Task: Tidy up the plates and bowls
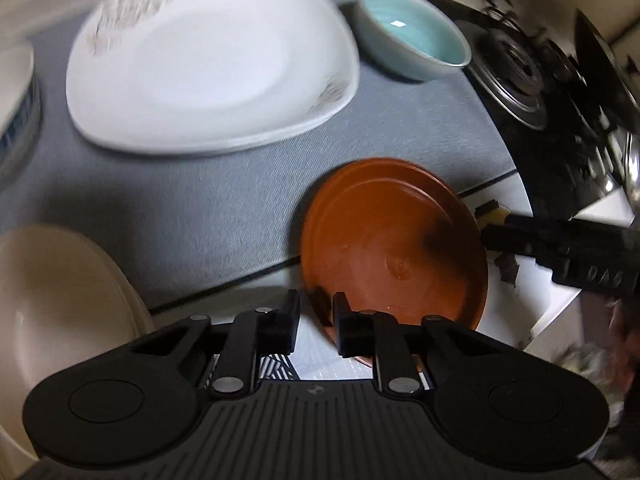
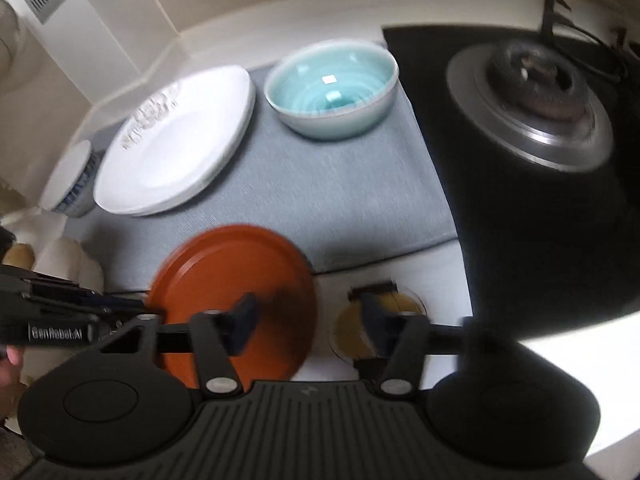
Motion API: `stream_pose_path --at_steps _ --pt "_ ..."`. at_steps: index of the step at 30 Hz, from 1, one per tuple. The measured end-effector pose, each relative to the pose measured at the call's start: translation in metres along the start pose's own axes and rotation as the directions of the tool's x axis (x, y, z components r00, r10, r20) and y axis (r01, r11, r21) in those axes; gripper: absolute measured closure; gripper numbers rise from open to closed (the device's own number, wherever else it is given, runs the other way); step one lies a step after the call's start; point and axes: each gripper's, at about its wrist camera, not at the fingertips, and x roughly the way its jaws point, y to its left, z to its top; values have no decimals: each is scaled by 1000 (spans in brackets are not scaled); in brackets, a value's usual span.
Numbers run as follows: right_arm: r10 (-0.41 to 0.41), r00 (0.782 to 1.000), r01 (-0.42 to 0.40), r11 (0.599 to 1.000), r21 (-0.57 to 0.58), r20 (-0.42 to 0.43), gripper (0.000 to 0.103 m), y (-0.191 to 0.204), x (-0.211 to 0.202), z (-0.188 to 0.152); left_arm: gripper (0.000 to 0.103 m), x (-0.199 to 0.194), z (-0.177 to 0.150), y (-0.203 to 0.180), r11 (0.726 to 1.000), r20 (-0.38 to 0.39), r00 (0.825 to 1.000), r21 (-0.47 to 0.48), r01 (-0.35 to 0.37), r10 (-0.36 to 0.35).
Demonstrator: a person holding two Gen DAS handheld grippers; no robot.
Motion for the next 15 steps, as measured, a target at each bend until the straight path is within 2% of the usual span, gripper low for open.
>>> stream_pose_path --at_steps 2,7,10,12,15 --pt "-8 1000 8 1000 0 -16 68 0 3 -6 87 4 1 9 997 -20 998 -46 57 -58" --pt "9 999 -9 1000 4 -48 68 2 10 -17 88 9 5 17 989 -28 992 -92 116 -119" --pt "-2 999 2 1000 10 -41 68 3 14 -18 88 10 9 19 986 -43 991 -118 119 -125" --pt "-2 999 2 1000 -3 -39 68 4 15 -18 89 9 9 18 988 -39 992 -102 116 -120" --pt "-26 999 22 997 -77 -40 72 10 16 -19 93 8 7 16 990 -17 994 -86 110 -112"
